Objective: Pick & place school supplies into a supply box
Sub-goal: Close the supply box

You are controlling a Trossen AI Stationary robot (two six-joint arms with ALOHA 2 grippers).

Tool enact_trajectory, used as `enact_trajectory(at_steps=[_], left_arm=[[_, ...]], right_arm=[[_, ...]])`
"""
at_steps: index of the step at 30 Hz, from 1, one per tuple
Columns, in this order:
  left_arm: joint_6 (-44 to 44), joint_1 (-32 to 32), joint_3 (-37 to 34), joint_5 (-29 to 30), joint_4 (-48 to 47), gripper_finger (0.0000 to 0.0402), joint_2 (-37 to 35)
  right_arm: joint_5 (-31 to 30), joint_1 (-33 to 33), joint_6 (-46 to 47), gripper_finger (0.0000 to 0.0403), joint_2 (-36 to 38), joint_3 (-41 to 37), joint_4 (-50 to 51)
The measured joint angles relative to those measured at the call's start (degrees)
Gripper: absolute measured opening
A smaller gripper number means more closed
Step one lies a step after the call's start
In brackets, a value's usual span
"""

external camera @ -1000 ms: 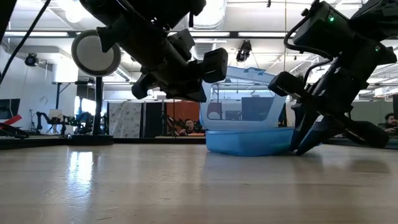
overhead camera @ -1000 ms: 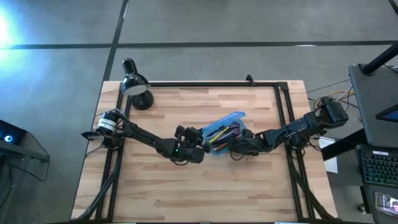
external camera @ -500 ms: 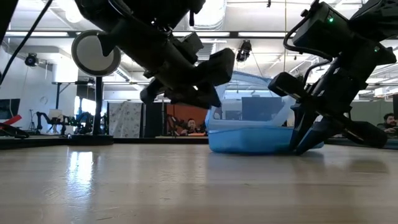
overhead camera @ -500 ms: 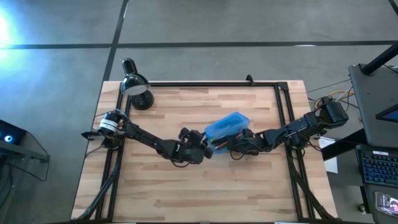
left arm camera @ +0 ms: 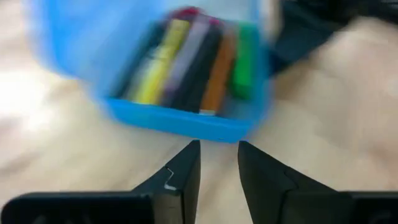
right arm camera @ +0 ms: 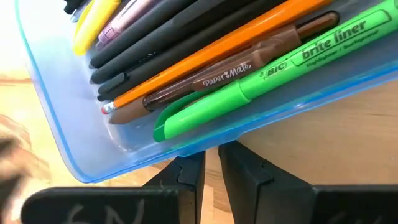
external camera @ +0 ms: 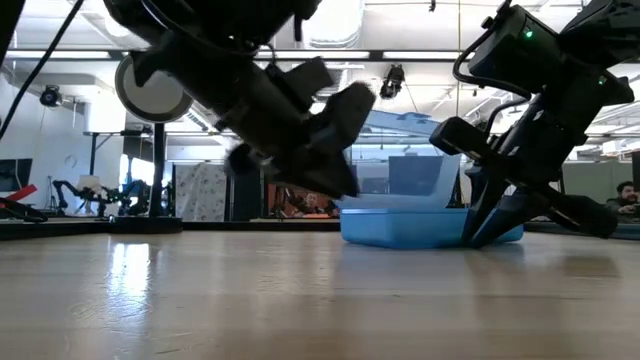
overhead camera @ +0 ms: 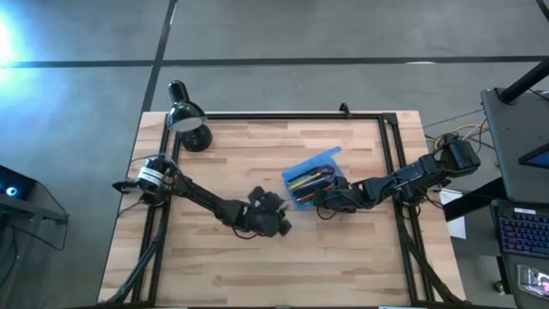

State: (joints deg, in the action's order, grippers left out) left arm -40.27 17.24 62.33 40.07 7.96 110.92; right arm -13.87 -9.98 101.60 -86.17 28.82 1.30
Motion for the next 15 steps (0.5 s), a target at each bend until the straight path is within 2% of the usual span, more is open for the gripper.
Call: enact_trajectory(at_steps=[3,5,7,9,10,11,12,15], left_arm=[[-9.3,0.3,0.0,10.6,-12.4,0.0091,-2.0],[-24.2,-0.3,0.0,17.1,-26.6,0.0091,-4.4],[-41.9,-2.3,-0.7,20.0,-39.8,0.0091,-7.6],[-52.6,-6.2,-3.5,20.8,-43.5,0.0088,-11.1],[-54.3,-8.8,-5.9,21.4,-39.7,0.0086,-12.6],[-53.2,-12.3,-8.6,21.0,-32.0,0.0082,-13.8],[-48.7,-16.4,-11.7,17.1,-20.5,0.0077,-14.6],[-29.9,-29.2,-19.2,-3.3,24.8,0.0061,-10.0]], right_arm=[[0.0,0.0,-0.1,0.0048,0.1,0.0,0.0],[0.1,0.0,-0.3,0.0048,0.1,0.0,0.0],[0.2,0.0,-0.6,0.0048,0.3,0.0,0.0],[0.2,0.0,-1.3,0.0048,0.4,0.0,0.1],[0.2,0.0,-1.3,0.0048,0.5,-0.1,0.1],[0.1,0.0,-1.3,0.0048,0.6,-0.1,0.2],[0.1,0.0,-1.3,0.0048,0.7,-0.1,0.2],[0.1,0.0,-1.3,0.0048,1.0,-0.1,0.2]])
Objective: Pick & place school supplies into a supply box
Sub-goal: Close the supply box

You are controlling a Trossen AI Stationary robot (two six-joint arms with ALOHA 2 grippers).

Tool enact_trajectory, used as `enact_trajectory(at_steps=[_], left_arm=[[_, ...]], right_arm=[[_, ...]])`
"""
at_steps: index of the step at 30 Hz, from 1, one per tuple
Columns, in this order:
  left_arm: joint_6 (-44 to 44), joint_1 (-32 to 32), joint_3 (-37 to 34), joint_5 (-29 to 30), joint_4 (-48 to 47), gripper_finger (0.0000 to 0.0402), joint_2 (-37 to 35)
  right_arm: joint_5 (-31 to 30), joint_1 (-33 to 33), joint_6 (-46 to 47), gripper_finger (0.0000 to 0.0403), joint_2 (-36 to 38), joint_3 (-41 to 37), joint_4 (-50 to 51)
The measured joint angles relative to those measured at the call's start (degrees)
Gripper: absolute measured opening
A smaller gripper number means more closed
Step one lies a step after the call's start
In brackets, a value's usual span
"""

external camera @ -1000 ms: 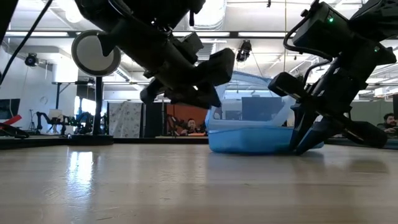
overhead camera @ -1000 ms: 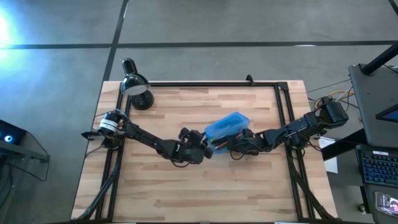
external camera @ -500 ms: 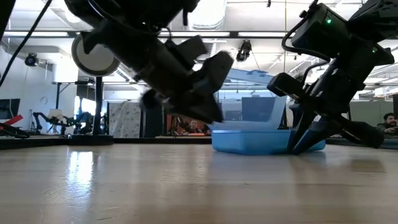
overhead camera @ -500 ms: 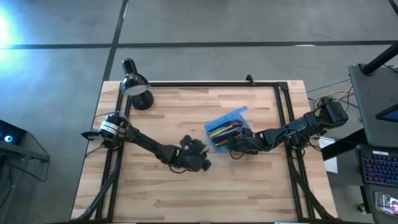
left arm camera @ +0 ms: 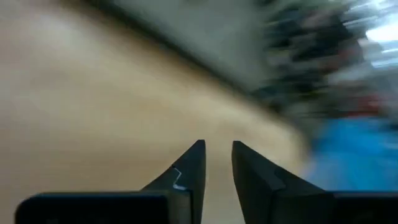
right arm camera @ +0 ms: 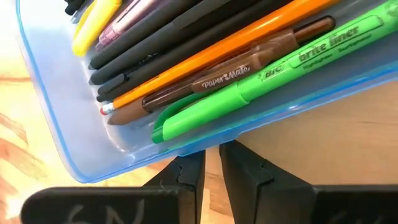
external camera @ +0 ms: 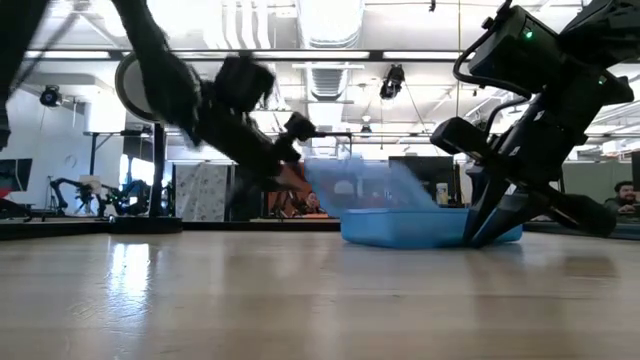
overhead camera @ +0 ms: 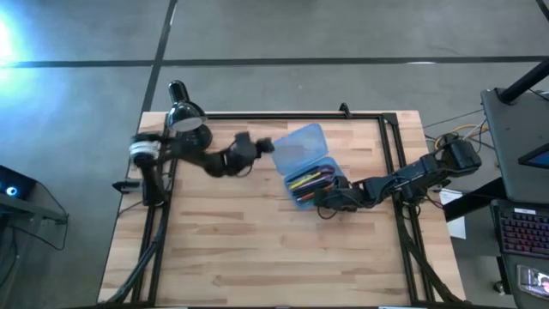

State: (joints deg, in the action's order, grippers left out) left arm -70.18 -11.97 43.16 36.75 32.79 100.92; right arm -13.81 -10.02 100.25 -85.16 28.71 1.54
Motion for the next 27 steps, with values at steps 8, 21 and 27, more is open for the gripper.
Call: enact_trajectory(at_steps=[8,21,27], left_arm=[[0.5,-9.1,5.3,-14.6,3.1,0.0027,8.8],[15.4,-10.8,17.8,-15.2,-18.4,0.0023,8.0],[11.6,-15.9,22.4,-23.0,-24.0,0.0023,14.5]], right_arm=[[-1.7,0.0,-0.5,0.0048,2.4,-0.1,2.7],[-1.9,0.0,-1.0,0.0048,3.7,-0.5,5.6],[-1.5,0.0,-0.9,0.0047,4.1,-0.6,5.4]])
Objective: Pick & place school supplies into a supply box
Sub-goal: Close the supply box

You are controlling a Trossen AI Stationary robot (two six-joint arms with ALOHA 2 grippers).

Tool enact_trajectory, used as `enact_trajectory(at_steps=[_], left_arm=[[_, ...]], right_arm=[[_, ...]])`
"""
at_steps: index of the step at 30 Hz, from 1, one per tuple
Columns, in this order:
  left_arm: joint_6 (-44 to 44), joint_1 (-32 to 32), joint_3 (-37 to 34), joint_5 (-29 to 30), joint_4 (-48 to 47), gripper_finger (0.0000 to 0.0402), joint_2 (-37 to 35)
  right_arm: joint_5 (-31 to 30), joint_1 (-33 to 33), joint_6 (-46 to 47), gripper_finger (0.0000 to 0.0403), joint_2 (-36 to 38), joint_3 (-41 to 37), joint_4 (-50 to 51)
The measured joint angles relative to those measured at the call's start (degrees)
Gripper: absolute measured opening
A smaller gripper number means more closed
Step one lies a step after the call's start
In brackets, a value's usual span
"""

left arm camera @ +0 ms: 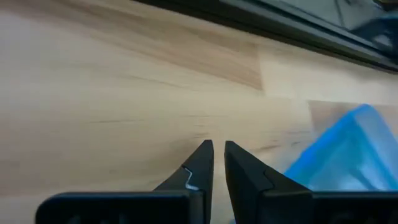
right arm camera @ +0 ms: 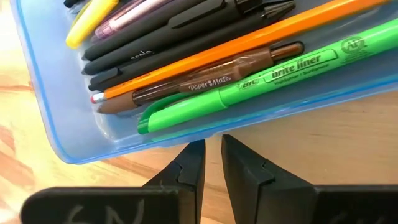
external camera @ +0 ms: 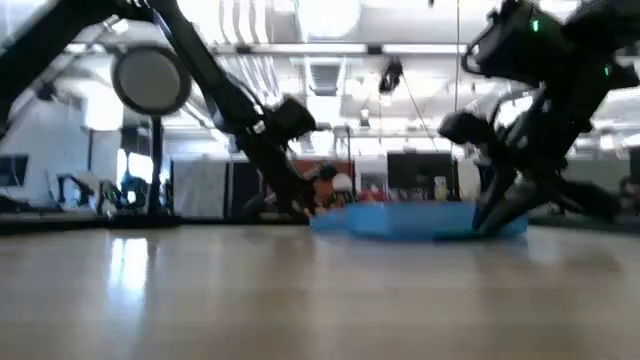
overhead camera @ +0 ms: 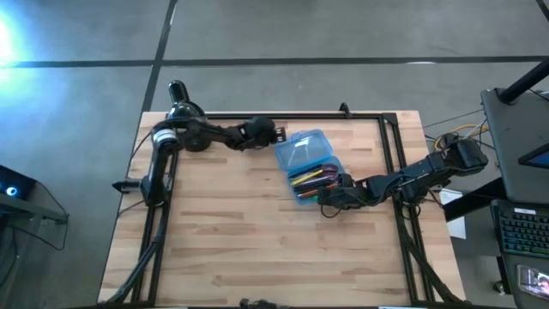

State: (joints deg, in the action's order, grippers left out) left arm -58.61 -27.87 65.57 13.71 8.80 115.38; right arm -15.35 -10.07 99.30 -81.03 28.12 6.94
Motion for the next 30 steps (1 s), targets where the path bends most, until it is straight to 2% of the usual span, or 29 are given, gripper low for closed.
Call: enact_trajectory(at_steps=[4,8,16,21,24,27,30], left_arm=[[3.8,-2.1,3.1,-7.4,-4.1,0.0023,1.0],[6.1,-3.1,4.8,-9.5,-7.0,0.0023,0.9],[10.2,-3.3,12.3,-18.6,-20.7,0.0023,3.3],[12.4,-3.6,17.3,-21.9,-29.5,0.0023,4.8],[12.7,-4.0,17.7,-22.6,-30.4,0.0023,4.6],[13.7,-4.7,18.5,-29.4,-27.9,0.0023,4.3],[13.5,-4.8,21.0,-33.5,-25.7,0.0023,3.8]], right_arm=[[0.1,0.0,-0.2,0.0047,0.1,-0.1,-0.3],[0.1,0.0,-0.3,0.0047,0.2,-0.1,-0.3],[-0.3,0.0,1.0,0.0047,0.2,-0.1,-0.4],[-0.5,-0.1,1.0,0.0047,0.2,-0.1,-0.3],[-0.5,-0.1,0.9,0.0047,0.2,-0.1,-0.3],[-0.5,-0.1,0.9,0.0047,0.2,-0.2,-0.3],[-0.3,-0.1,0.8,0.0047,0.2,-0.2,-0.2]])
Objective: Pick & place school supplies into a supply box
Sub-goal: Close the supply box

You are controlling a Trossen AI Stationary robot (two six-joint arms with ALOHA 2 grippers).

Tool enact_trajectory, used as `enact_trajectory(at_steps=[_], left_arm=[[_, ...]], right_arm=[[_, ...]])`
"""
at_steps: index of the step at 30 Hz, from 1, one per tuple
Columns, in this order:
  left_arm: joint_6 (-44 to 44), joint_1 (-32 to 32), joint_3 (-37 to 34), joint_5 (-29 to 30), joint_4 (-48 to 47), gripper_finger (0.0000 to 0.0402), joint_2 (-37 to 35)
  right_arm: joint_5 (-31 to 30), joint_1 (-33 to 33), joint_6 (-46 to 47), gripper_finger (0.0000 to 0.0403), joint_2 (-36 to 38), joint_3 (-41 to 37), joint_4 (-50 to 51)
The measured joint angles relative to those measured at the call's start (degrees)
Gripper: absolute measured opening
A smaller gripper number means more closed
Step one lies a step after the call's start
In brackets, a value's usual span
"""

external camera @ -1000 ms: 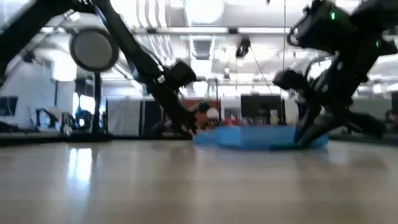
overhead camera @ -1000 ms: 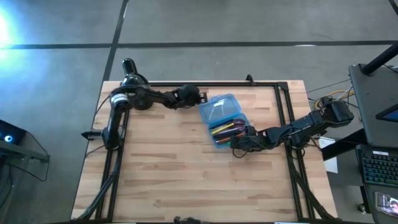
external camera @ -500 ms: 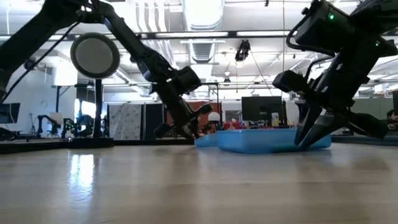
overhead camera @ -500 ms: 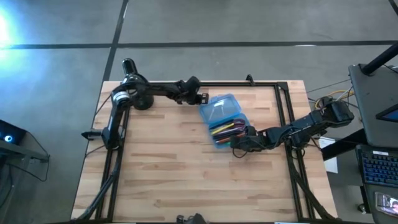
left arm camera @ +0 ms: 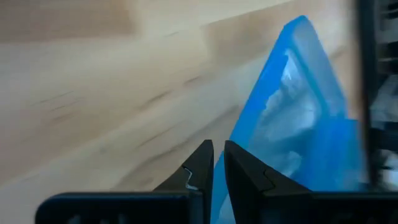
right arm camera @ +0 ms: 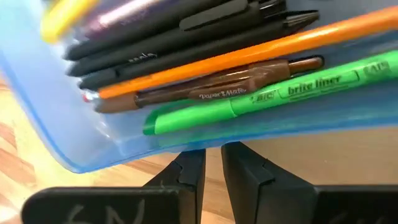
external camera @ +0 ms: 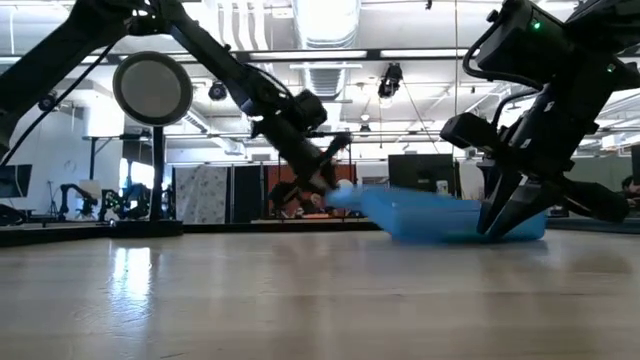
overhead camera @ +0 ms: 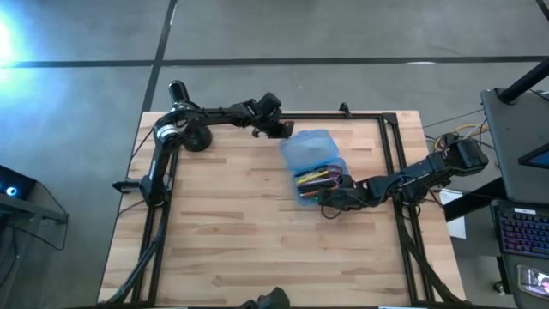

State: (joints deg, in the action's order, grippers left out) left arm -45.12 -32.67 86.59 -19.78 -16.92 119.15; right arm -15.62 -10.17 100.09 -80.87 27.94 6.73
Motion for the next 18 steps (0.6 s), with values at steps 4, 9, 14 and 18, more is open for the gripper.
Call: enact_trajectory(at_steps=[4,9,14,18], left_arm=[[0.2,0.3,3.2,-2.1,-0.7,0.0023,-0.1],[2.8,0.5,5.5,-1.6,-2.7,0.0023,-0.2],[6.2,0.5,4.8,2.9,-7.1,0.0023,-0.1],[7.7,0.5,3.6,5.2,-7.9,0.0023,-0.1]], right_arm=[[-0.2,0.0,-0.2,0.0047,0.0,0.0,0.0],[-0.3,0.0,-0.3,0.0047,0.0,0.0,0.3],[1.1,-0.1,-2.3,0.0047,0.2,0.0,0.4],[2.9,-0.1,-4.7,0.0047,2.2,0.0,0.3]])
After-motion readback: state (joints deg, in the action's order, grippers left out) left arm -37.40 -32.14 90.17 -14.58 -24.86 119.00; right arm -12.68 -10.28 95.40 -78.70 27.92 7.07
